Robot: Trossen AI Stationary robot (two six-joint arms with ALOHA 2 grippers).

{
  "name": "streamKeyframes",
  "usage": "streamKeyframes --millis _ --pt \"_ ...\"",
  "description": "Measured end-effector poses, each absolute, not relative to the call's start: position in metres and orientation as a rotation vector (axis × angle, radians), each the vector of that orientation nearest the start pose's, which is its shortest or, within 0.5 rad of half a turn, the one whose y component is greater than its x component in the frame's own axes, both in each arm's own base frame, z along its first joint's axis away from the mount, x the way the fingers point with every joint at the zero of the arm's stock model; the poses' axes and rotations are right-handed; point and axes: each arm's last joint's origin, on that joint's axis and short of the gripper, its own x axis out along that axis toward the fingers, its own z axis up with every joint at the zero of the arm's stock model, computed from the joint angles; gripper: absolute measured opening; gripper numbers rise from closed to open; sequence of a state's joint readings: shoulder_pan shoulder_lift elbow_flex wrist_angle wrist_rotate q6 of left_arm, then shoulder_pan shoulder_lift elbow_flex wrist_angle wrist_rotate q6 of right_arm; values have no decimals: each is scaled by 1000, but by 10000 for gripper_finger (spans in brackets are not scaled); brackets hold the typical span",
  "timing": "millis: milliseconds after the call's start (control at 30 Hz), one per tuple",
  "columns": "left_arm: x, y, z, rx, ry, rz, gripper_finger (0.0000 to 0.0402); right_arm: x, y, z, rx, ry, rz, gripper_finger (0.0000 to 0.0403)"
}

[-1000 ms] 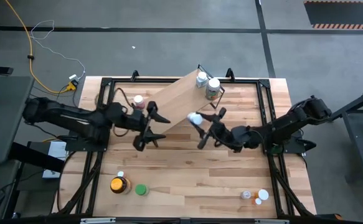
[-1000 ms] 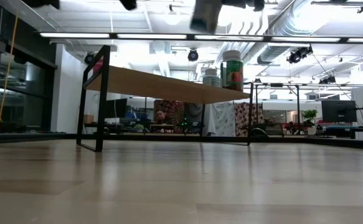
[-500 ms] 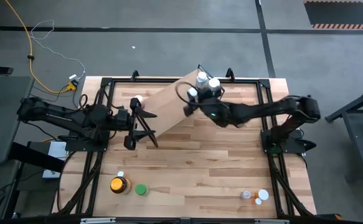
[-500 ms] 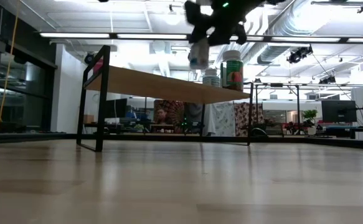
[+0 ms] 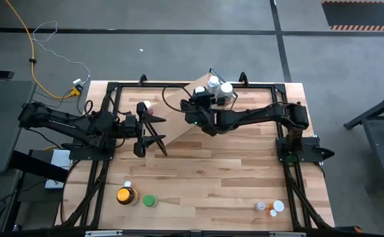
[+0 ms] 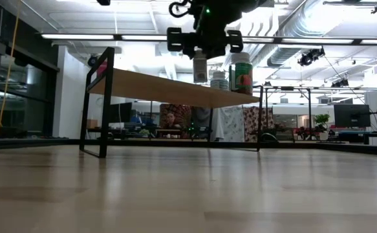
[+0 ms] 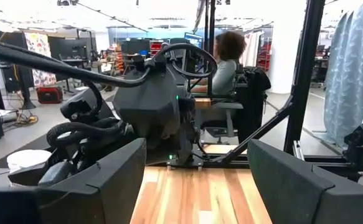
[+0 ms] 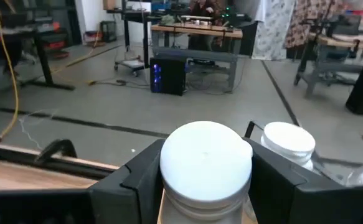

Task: Pick and place medicine bottles onto shelf by color
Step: Put the blue bottle on the shelf

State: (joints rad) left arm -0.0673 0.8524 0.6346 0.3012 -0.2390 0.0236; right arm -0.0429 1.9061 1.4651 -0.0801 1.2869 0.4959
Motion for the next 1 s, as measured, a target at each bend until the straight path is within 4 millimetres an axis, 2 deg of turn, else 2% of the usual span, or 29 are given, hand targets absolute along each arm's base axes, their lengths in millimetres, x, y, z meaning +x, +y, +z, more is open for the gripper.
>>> streamKeyframes --millis 200,633,1000 --pt "194 -6 315 1 -73 172 268 415 -47 261 120 85 -1413 176" --pt "194 -6 315 1 -68 172 268 415 -70 243 191 143 -1402 176" --pt "194 -6 315 1 -68 172 268 412 -79 240 259 148 -1401 183"
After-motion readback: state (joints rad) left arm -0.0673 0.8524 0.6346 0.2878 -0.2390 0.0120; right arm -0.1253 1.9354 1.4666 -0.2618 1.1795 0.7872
